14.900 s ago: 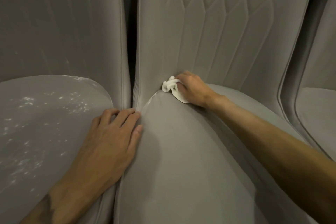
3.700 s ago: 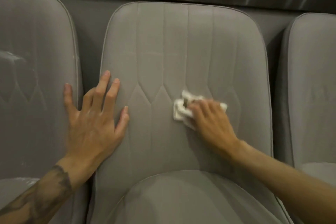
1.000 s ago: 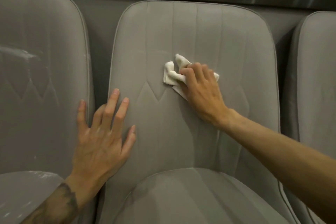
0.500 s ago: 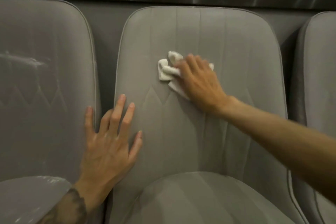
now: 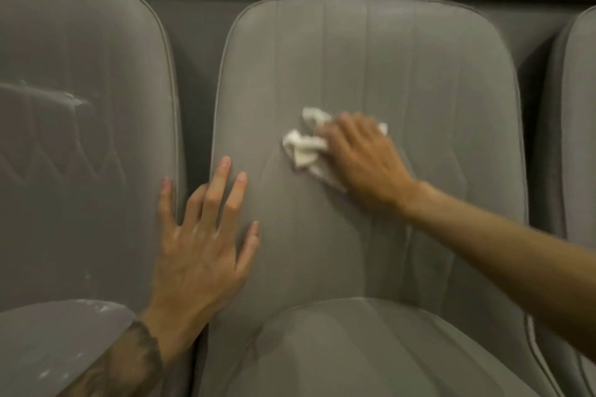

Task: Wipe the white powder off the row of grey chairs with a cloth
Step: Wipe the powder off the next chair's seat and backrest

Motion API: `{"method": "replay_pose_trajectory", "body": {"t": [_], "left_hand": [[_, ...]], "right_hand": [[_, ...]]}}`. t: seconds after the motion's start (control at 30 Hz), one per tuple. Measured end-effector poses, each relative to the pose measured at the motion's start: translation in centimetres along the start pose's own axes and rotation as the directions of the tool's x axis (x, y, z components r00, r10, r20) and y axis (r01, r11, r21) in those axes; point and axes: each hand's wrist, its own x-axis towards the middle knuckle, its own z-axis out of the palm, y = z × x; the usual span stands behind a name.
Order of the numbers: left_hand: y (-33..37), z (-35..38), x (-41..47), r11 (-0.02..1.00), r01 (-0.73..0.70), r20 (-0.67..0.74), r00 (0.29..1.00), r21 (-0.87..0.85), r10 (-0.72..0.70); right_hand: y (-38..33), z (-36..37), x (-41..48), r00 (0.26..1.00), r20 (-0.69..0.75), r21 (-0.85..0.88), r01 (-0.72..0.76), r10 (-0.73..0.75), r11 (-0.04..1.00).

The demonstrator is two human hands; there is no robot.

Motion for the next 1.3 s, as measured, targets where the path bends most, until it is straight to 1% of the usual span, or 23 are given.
{"method": "replay_pose_trajectory", "body": {"t": [0.03,0.1,0.13,0.17,0.23,0.3,0.37,0.4,0.47,0.57,0.6,0.63,0.77,0.83,0.93,1.0,1.03,1.1,1.13,1.2,1.23,1.27,1.3], "left_hand": [[0.0,0.1,0.0,1.000,0.001,-0.002,1.000,0.000,-0.001],[0.2,0.1,0.0,1.000,-0.002,-0.014,1.000,0.001,0.002],[0.2,0.1,0.0,1.000,-0.005,-0.021,1.000,0.008,0.005],[0.2,0.1,-0.1,1.000,-0.005,-0.021,1.000,0.012,0.005],[0.1,0.0,0.0,1.000,-0.001,-0.013,1.000,0.004,0.001],[0.2,-0.1,0.0,1.000,0.006,-0.004,1.000,0.008,-0.006],[0.2,-0.2,0.0,1.000,0.007,0.004,1.000,0.008,-0.007],[0.2,-0.2,0.1,1.000,0.006,0.006,1.000,0.005,-0.006],[0.1,-0.2,0.1,1.000,0.005,0.011,1.000,0.009,-0.005],[0.2,-0.1,0.1,1.000,0.008,0.010,1.000,0.009,-0.008],[0.2,-0.2,0.1,1.000,0.005,0.004,1.000,0.008,-0.005],[0.1,-0.2,0.1,1.000,0.003,0.000,1.000,0.010,-0.003],[0.2,-0.3,0.0,1.000,0.003,0.009,1.000,0.001,-0.003],[0.2,-0.3,0.1,1.000,0.000,0.012,1.000,0.005,0.000],[0.1,-0.2,0.0,1.000,-0.001,0.011,1.000,0.017,0.001],[0.1,-0.2,0.0,1.000,0.000,0.010,1.000,0.015,0.000],[0.1,-0.2,0.0,1.000,0.002,0.006,1.000,0.013,-0.002],[0.1,-0.2,0.0,1.000,0.003,0.003,1.000,0.012,-0.003],[0.1,-0.2,0.0,1.000,0.002,0.001,1.000,0.015,-0.002],[0.1,-0.2,-0.1,1.000,0.003,0.000,1.000,0.018,-0.003],[0.1,-0.2,-0.1,1.000,0.004,-0.002,1.000,0.017,-0.004],[0.1,-0.2,-0.1,1.000,0.004,-0.004,1.000,0.015,-0.004],[0.1,-0.2,0.0,1.000,0.003,-0.006,1.000,0.014,-0.003]], "right_hand": [[1.3,-0.3,1.7,0.994,-0.060,-0.036,-0.089,0.087,0.995],[3.0,-0.8,4.4,0.929,-0.179,-0.048,-0.336,0.322,0.941],[2.9,-0.6,4.6,0.895,-0.205,-0.038,-0.413,0.397,0.910],[2.1,0.0,3.9,0.880,-0.214,-0.032,-0.439,0.423,0.898],[-0.5,1.1,0.4,0.914,-0.166,-0.022,-0.380,0.372,0.925],[-2.5,1.4,-3.6,0.966,-0.057,0.026,-0.250,0.251,0.968],[-2.2,0.8,-4.6,0.988,0.025,0.040,-0.151,0.150,0.988],[-1.5,0.4,-3.9,0.992,0.029,0.023,-0.124,0.123,0.992],[-0.1,-0.2,-1.8,0.988,-0.020,-0.021,-0.155,0.155,0.988],[-0.5,0.1,-0.8,0.930,-0.125,-0.014,-0.349,0.345,0.937],[-1.5,0.6,-1.8,0.918,-0.127,0.009,-0.378,0.376,0.926],[-2.8,1.1,-3.4,0.922,-0.102,0.035,-0.371,0.373,0.928],[-5.5,1.8,-8.6,0.973,0.042,0.111,-0.229,0.226,0.967],[-4.5,1.5,-7.6,0.980,0.035,0.086,-0.201,0.198,0.976],[-3.5,1.2,-5.4,0.957,-0.062,0.074,-0.280,0.284,0.957],[-4.4,1.8,-6.6,0.942,-0.057,0.109,-0.323,0.331,0.940],[-5.4,2.3,-8.0,0.957,-0.026,0.115,-0.285,0.290,0.952],[-7.0,2.9,-11.5,0.992,0.094,0.135,-0.091,0.078,0.987],[-7.2,3.0,-12.8,0.983,0.165,0.147,0.052,-0.077,0.988],[-6.5,2.8,-13.7,0.906,0.266,0.142,0.300,-0.329,0.943],[-6.0,2.6,-13.3,0.896,0.267,0.140,0.328,-0.355,0.934],[-5.6,2.5,-12.7,0.925,0.241,0.139,0.266,-0.293,0.954],[-5.4,2.4,-12.2,0.965,0.206,0.138,0.134,-0.161,0.981]]}}
